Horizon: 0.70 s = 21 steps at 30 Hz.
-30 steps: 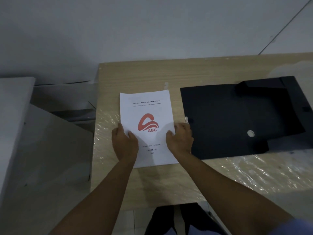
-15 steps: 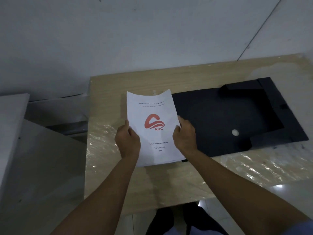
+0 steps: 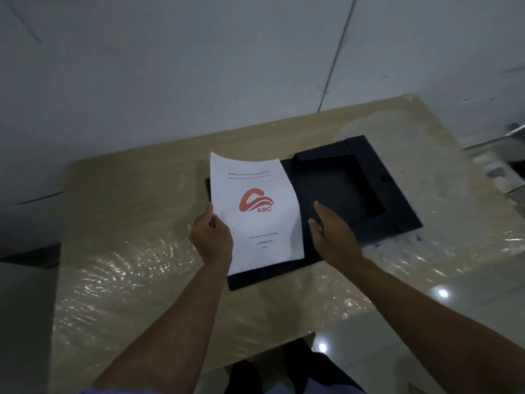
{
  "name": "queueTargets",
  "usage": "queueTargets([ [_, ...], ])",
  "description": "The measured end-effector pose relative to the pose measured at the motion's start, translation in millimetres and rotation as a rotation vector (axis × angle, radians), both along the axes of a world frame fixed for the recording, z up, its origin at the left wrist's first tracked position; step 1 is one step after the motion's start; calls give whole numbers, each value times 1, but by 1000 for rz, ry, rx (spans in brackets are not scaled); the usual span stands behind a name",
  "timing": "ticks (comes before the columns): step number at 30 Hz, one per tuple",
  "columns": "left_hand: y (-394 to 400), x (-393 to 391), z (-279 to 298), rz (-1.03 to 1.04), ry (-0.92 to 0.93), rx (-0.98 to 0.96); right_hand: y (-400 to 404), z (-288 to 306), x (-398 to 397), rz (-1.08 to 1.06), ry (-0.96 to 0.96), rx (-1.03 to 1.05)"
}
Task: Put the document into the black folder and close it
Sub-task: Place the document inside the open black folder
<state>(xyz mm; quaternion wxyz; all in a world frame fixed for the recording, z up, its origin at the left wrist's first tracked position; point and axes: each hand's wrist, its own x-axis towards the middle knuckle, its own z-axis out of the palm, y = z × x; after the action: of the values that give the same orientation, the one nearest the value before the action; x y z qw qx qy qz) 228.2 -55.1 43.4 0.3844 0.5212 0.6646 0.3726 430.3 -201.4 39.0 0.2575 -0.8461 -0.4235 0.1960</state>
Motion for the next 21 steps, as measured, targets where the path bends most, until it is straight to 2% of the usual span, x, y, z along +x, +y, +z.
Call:
queueTargets([
  [3,-14,27,-3,-5,19,-31,-44,-17,50,87,-228,-34],
  [7,-27,47,-14,-23,80,-40,-86,-35,105,191,-368,-179],
  [13,-37,64,-29,-41,189,-120,-110,-49,151,283,-410,-338],
  [18,-38,74,-37,-38,261,-132,-110,-57,164,270,-397,-278],
  [21,-35,84,-40,14,253,-71,-112,-64,168,282,-403,-224],
])
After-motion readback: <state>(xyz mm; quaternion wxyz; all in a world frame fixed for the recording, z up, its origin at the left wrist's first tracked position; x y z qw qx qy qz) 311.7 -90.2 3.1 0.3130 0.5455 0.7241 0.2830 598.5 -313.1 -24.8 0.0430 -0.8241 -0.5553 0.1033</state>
